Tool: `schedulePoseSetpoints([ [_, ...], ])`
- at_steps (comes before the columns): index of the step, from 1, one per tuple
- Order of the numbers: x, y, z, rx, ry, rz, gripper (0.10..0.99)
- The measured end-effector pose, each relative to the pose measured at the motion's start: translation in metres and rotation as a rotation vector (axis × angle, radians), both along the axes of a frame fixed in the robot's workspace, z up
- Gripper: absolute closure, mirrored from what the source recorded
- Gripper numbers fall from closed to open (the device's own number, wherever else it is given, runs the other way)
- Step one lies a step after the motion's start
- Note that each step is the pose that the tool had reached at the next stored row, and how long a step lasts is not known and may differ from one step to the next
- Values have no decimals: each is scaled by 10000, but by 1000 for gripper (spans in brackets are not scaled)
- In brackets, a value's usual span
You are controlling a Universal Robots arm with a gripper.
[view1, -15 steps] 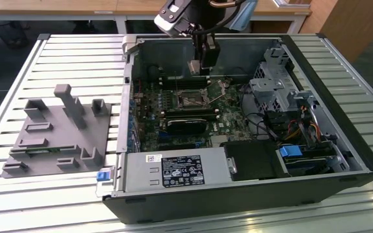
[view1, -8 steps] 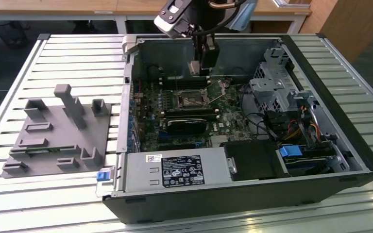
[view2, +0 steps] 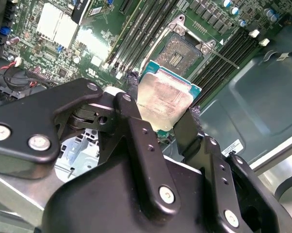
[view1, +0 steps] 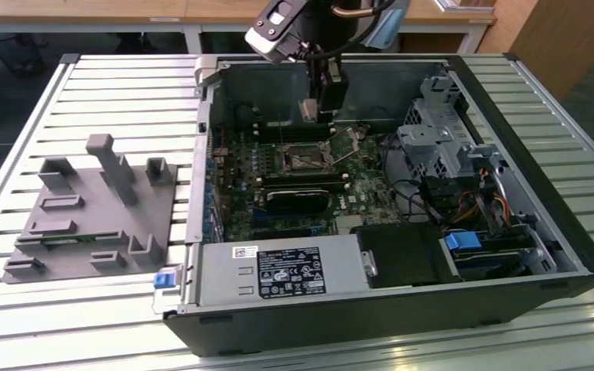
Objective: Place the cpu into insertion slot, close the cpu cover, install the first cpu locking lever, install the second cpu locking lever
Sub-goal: 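Place the cpu into insertion slot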
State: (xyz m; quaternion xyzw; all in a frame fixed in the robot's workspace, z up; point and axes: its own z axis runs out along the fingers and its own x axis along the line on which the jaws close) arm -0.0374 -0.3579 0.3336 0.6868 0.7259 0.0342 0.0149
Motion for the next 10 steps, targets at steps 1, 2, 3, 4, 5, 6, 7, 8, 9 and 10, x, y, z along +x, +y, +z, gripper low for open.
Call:
schedulePoseSetpoints([
  [1,0,0,-9,0,5,1,545],
  [2,0,0,-20,-1,5,1,545],
  [3,0,0,-31,-5,6,1,545],
  [4,1,0,-41,-22,7,2,545],
  [5,1,0,-49,-53,7,1,545],
  [6,1,0,-59,-70,6,1,545],
  [7,0,0,-68,-89,7,1,545],
  [8,0,0,-76,-124,10,0,545],
  [9,0,0,-87,-161,10,0,545],
  [10,0,0,-100,-177,9,1,545],
])
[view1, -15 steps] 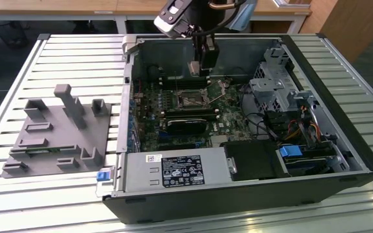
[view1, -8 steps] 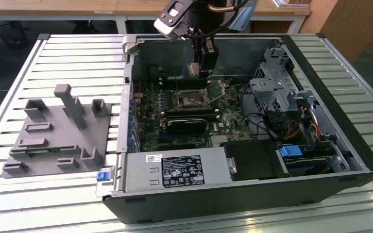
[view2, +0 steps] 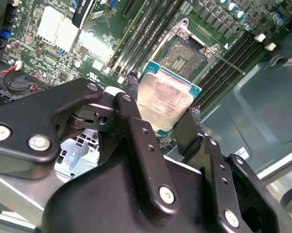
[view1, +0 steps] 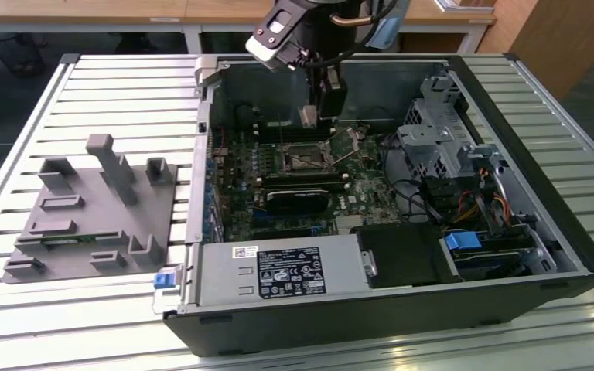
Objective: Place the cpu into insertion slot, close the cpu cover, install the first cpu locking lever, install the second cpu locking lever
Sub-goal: 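Place the cpu into insertion slot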
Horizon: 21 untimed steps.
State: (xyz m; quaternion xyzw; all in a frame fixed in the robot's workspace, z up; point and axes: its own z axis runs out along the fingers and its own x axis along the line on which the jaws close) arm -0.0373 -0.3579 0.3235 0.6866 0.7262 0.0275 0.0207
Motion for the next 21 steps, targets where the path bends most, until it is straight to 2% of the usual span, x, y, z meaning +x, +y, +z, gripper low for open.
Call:
schedulePoseSetpoints([
  [5,0,9,-57,-34,1,-1,545],
  [14,0,90,-193,-32,17,-1,545],
  [21,0,157,-246,-33,26,-1,545],
])
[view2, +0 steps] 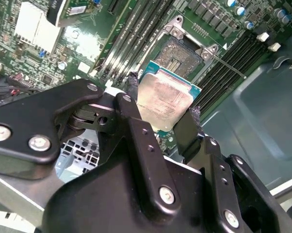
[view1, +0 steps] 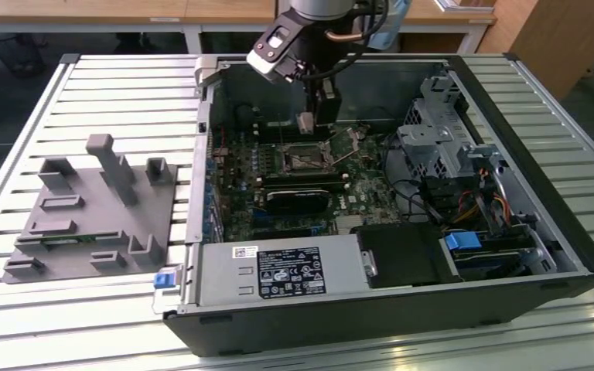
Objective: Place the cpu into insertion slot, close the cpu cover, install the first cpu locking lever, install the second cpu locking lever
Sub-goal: 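Place the cpu into insertion slot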
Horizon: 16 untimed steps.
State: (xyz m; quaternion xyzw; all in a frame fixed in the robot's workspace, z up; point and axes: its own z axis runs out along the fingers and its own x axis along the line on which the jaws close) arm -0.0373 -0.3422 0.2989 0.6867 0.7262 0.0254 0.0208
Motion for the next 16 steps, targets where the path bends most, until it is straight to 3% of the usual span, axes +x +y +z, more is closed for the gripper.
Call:
schedulePoseSetpoints([
  [16,0,165,-199,0,51,-50,545],
])
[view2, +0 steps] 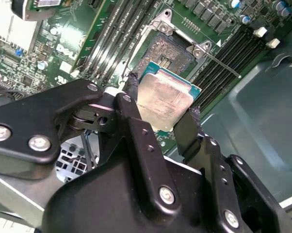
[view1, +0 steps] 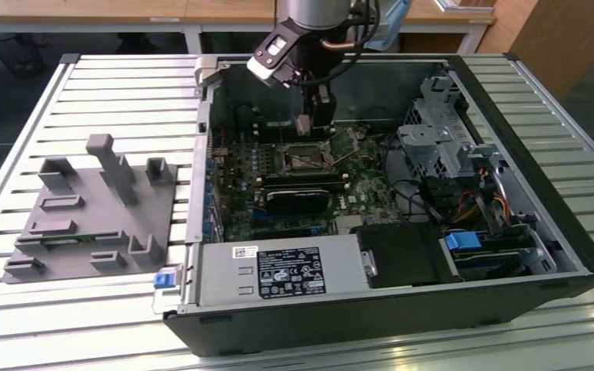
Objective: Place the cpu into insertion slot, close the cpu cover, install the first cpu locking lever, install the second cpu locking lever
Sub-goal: 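Place the cpu into insertion slot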
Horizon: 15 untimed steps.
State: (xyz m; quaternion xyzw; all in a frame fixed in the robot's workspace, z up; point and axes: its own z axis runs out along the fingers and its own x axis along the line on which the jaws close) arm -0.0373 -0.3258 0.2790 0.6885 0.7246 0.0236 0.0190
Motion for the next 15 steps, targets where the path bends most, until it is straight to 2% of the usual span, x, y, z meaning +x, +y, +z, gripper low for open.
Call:
schedulePoseSetpoints([
  [7,0,42,-74,0,4,-228,545],
  [15,0,48,-201,-2,29,-218,545],
])
